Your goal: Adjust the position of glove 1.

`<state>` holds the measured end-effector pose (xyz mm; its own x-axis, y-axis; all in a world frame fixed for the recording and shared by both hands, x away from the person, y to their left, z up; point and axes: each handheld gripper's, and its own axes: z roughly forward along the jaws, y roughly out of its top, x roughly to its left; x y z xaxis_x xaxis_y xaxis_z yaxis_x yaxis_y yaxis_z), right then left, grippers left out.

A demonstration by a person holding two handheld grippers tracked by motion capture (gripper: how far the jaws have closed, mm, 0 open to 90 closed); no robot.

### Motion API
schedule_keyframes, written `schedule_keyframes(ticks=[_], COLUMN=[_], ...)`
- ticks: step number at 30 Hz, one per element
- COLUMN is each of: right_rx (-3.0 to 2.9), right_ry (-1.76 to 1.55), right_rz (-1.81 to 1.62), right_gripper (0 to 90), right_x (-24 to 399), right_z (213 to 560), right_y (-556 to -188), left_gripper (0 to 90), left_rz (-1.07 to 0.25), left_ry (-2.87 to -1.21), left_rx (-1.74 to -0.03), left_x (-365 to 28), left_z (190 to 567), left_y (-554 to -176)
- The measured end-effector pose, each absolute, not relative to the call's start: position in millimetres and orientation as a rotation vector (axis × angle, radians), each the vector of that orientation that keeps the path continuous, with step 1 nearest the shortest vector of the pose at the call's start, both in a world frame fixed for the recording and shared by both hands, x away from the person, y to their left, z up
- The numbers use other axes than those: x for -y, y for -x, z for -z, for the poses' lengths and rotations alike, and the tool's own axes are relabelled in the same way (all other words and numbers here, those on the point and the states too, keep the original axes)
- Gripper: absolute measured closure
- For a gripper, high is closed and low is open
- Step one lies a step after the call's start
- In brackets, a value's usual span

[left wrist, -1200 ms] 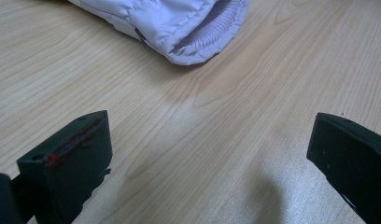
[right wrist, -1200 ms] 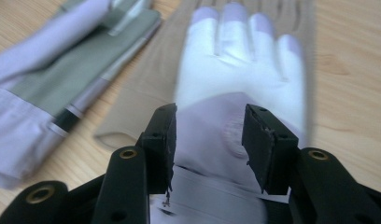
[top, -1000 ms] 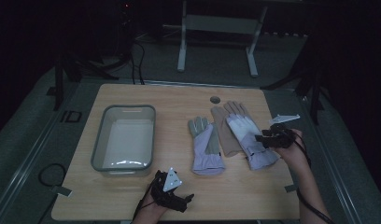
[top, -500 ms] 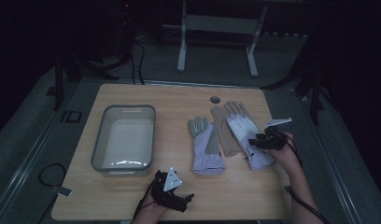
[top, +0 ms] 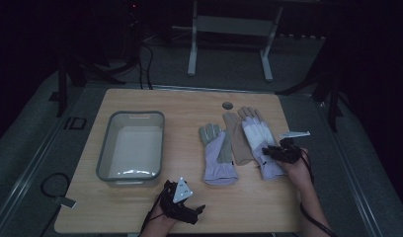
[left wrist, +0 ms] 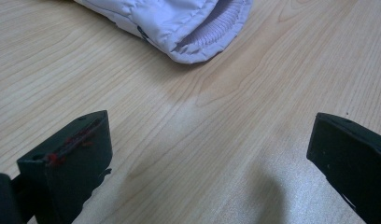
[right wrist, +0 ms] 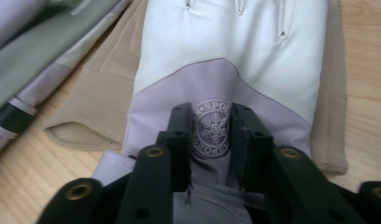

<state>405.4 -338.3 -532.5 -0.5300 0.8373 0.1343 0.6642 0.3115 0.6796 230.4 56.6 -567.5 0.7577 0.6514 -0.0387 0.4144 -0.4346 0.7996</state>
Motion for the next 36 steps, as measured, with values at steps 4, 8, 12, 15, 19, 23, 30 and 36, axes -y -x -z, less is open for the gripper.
schedule_keyframes(ticks=[4, 8, 12, 15, 19, 23, 30, 36], right_rx=[-2.328, -2.319, -2.305, -2.298, -2.214, -2.157, -2.106, -2.123], right_ry=[-1.371, -1.398, -1.394, -1.378, -1.45, -1.472, -1.495, -1.499], right_rz=[-1.024, -1.055, -1.094, -1.107, -1.165, -1.207, -1.174, -1.172], right_gripper=[77.5, 79.1, 79.2, 79.3, 79.2, 79.1, 79.0, 78.9], right_x=[337.6, 341.3, 348.3, 351.9, 350.0, 334.5, 293.2, 250.7], right_z=[529.4, 520.7, 501.3, 486.2, 464.1, 444.4, 433.3, 432.4], right_y=[-401.7, -397.5, -386.6, -378.7, -369.9, -363.0, -357.6, -351.2], left_gripper=[0.1, 0.1, 0.1, 0.1, 0.1, 0.1, 0.1, 0.1], left_rz=[-0.349, -0.352, -0.353, -0.356, -0.359, -0.361, -0.36, -0.359], left_ry=[-2.084, -2.089, -2.087, -2.086, -2.09, -2.088, -2.088, -2.084], left_rx=[-0.803, -0.8, -0.803, -0.805, -0.808, -0.809, -0.804, -0.801], left_x=[-56.9, -56.5, -56.7, -56.7, -56.2, -56.2, -56.4, -56.7], left_z=[567.6, 567.5, 567.5, 567.4, 567.6, 567.5, 567.5, 567.5], left_y=[-230.7, -230.2, -230.6, -230.2, -230.5, -230.2, -230.0, -229.8])
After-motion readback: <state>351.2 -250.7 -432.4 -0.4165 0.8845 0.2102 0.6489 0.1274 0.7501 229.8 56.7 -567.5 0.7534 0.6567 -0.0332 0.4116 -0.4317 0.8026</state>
